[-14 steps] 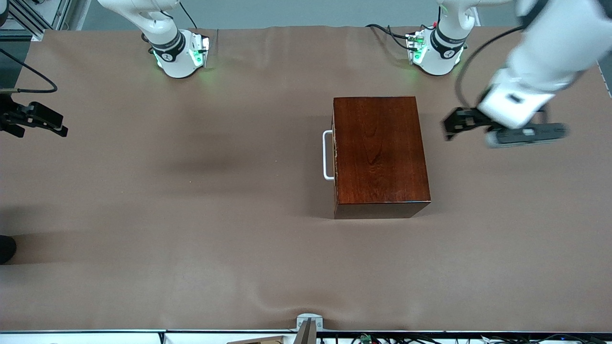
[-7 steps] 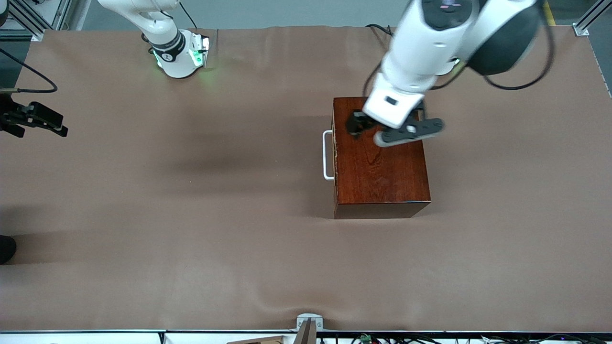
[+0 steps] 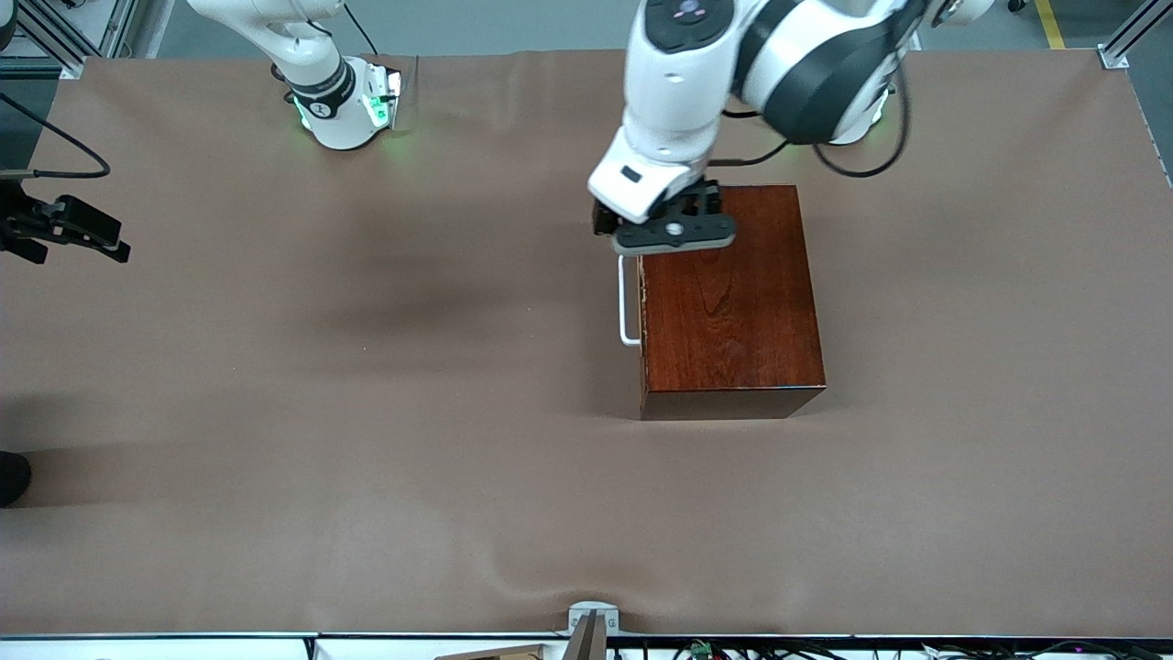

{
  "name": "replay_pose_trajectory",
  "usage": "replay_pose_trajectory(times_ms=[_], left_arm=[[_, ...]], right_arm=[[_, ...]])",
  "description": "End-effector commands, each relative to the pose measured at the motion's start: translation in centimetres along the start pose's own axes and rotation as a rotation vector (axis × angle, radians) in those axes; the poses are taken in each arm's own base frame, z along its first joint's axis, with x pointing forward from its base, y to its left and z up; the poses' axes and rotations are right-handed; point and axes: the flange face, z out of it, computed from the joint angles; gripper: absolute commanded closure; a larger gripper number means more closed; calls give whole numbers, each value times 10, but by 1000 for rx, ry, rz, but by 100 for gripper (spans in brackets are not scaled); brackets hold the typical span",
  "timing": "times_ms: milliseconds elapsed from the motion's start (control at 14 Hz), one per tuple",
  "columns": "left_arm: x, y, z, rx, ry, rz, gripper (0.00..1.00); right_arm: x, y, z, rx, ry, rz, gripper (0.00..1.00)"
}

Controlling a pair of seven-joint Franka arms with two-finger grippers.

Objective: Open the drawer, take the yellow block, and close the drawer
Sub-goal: 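Lower the left gripper over the box and onto the white handle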

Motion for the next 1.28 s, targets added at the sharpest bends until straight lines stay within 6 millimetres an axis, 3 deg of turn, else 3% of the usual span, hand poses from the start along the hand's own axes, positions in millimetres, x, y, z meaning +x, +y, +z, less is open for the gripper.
replay_pose_trajectory(times_ms=[0, 143, 285, 356, 499, 642, 927, 1069, 1140, 1212], left_arm=[[-3, 28, 11, -36, 46, -57, 0], [-12, 42, 16, -14, 122, -88, 0], [-38, 67, 15, -2, 282, -193, 0], [-32, 70, 27, 1, 317, -300, 0], [-31, 77, 32, -34, 358, -340, 0], [-46, 91, 41, -40, 347, -331, 0], [-46, 97, 60, -36, 312, -293, 0], [-37, 93, 80, -50, 137, -259, 0], [-23, 83, 81, -74, 52, -229, 0], [-21, 79, 80, -63, 39, -133, 0]], right_arm=[[-3, 0, -5, -11, 8, 10, 0], [-3, -1, -5, -11, 8, 9, 0], [-3, 0, -5, -11, 8, 10, 0], [-3, -1, -5, -11, 8, 9, 0], [-3, -1, -5, -11, 6, 9, 0], [-3, 0, -5, -11, 6, 10, 0], [-3, 0, -5, -11, 8, 10, 0], [-3, -1, -5, -11, 8, 7, 0], [-3, -1, -5, -11, 6, 9, 0], [-3, 0, -5, -11, 8, 10, 0]])
